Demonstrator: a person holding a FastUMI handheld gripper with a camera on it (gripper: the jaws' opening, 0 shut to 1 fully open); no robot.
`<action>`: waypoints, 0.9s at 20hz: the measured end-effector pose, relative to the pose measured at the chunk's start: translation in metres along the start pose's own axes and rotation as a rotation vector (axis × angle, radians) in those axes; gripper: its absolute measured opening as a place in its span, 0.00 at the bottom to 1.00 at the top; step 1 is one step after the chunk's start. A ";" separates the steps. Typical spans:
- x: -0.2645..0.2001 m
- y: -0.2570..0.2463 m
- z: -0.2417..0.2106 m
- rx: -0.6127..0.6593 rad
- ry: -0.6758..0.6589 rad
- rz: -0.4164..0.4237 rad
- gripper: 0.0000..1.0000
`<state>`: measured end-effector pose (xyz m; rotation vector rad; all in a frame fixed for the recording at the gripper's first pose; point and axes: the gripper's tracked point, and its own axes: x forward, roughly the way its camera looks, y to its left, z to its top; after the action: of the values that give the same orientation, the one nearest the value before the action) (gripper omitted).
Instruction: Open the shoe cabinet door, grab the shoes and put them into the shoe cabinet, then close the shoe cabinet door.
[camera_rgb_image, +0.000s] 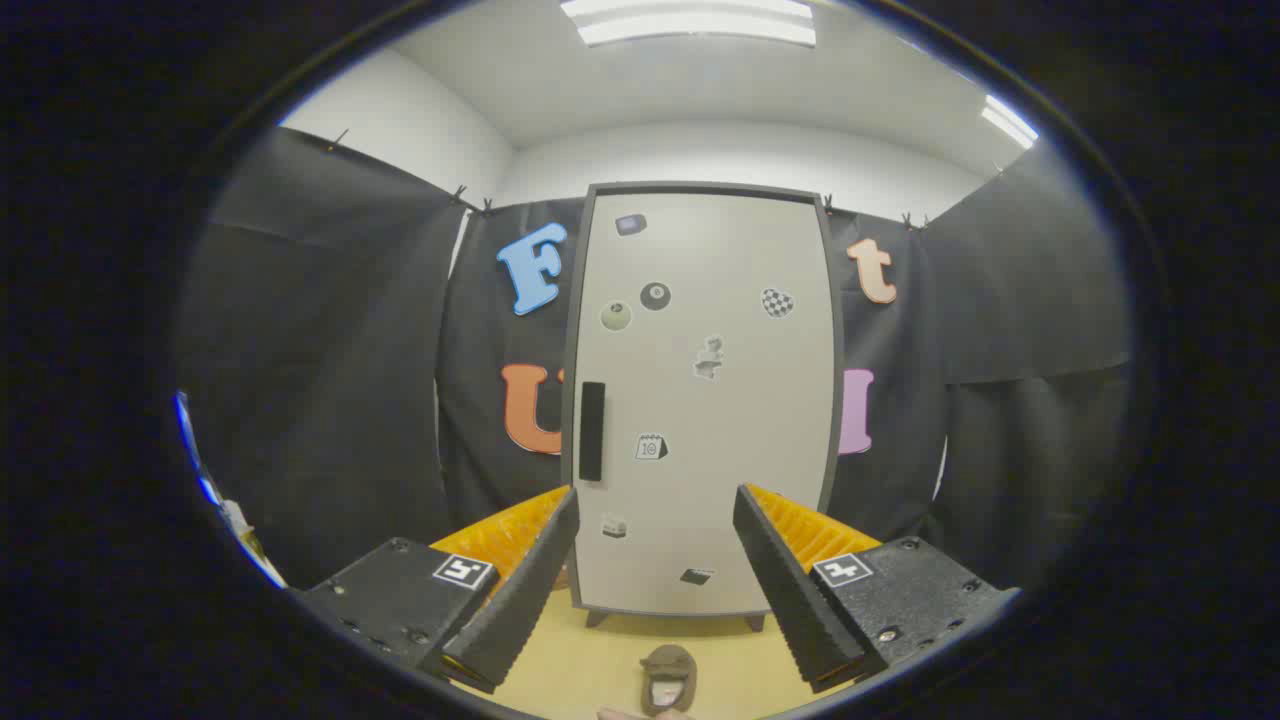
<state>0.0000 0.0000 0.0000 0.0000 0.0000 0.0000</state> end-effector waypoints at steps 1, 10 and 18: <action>0.004 0.004 -0.007 -0.004 0.019 0.016 1.00; 0.051 -0.006 -0.010 0.120 0.079 0.047 1.00; 0.080 -0.003 0.014 0.045 0.018 0.042 1.00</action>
<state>0.0796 -0.0029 0.0140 0.0451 0.0183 0.0422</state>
